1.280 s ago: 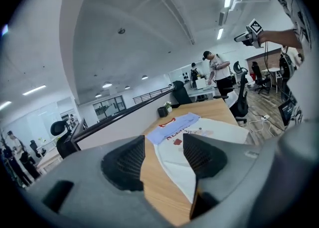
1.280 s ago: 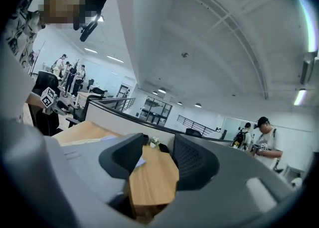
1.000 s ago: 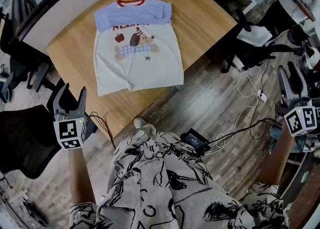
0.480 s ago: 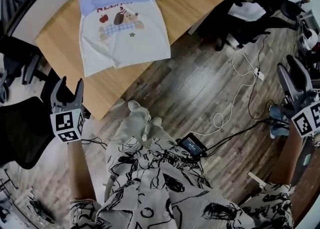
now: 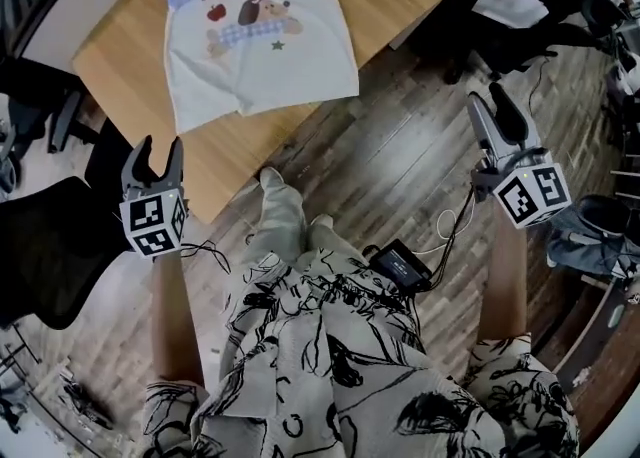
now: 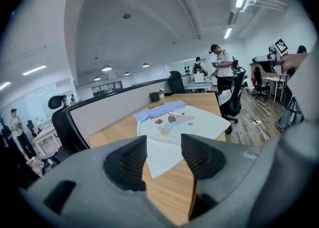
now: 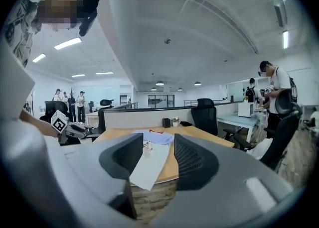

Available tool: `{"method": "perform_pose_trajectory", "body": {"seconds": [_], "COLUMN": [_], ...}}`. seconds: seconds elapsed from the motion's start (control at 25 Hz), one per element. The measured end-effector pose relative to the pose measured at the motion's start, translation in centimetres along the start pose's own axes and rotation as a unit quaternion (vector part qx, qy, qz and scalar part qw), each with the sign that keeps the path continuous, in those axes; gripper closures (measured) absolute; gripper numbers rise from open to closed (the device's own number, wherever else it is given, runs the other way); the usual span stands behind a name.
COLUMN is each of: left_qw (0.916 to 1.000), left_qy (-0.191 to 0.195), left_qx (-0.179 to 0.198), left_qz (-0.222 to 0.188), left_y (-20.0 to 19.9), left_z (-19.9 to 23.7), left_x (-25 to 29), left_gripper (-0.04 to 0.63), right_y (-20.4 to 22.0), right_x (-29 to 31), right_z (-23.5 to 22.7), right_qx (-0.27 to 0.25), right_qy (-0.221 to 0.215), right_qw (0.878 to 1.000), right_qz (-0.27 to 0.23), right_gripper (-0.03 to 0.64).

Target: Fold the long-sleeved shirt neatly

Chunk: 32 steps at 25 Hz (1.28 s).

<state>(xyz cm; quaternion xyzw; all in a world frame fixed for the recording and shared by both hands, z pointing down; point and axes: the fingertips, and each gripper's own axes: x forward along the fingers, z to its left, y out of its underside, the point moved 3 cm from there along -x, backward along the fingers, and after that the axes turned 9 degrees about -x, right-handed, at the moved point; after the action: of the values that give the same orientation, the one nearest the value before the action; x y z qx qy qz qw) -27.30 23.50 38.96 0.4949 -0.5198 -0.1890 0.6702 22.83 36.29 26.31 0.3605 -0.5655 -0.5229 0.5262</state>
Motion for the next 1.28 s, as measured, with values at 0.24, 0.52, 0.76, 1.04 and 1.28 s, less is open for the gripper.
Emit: {"method": "perform_pose_trajectory", "body": {"seconds": [0.24, 0.52, 0.76, 1.04, 1.28], "left_qw": [0.9982, 0.9914, 0.9839, 0.9793, 0.9743], "left_qy": [0.008, 0.012, 0.003, 0.009, 0.003], "left_qx": [-0.045, -0.079, -0.094, -0.102, -0.112], "left_qz": [0.039, 0.104, 0.152, 0.175, 0.195], "left_y": [3.1, 7.5, 10.4, 11.5, 12.7], "left_z": [2.2, 3.6, 5.2, 5.9, 6.2], "left_x": [4.0, 9.0, 12.2, 14.5, 14.6], "left_gripper": [0.383, 0.399, 0.402, 0.4, 0.399], "right_y": [5.9, 14.4, 21.5, 28.1, 28.5], "right_x": [7.7, 15.5, 19.5, 21.7, 22.0], "right_z": [2.7, 5.3, 7.1, 8.2, 9.0], "right_qx": [0.052, 0.071, 0.096, 0.145, 0.173], "right_qy": [-0.009, -0.025, -0.043, -0.064, -0.106], "right_qw": [0.998, 0.99, 0.974, 0.952, 0.944], "right_qz": [0.031, 0.115, 0.199, 0.261, 0.26], "right_gripper": [0.408, 0.41, 0.397, 0.359, 0.555]}}
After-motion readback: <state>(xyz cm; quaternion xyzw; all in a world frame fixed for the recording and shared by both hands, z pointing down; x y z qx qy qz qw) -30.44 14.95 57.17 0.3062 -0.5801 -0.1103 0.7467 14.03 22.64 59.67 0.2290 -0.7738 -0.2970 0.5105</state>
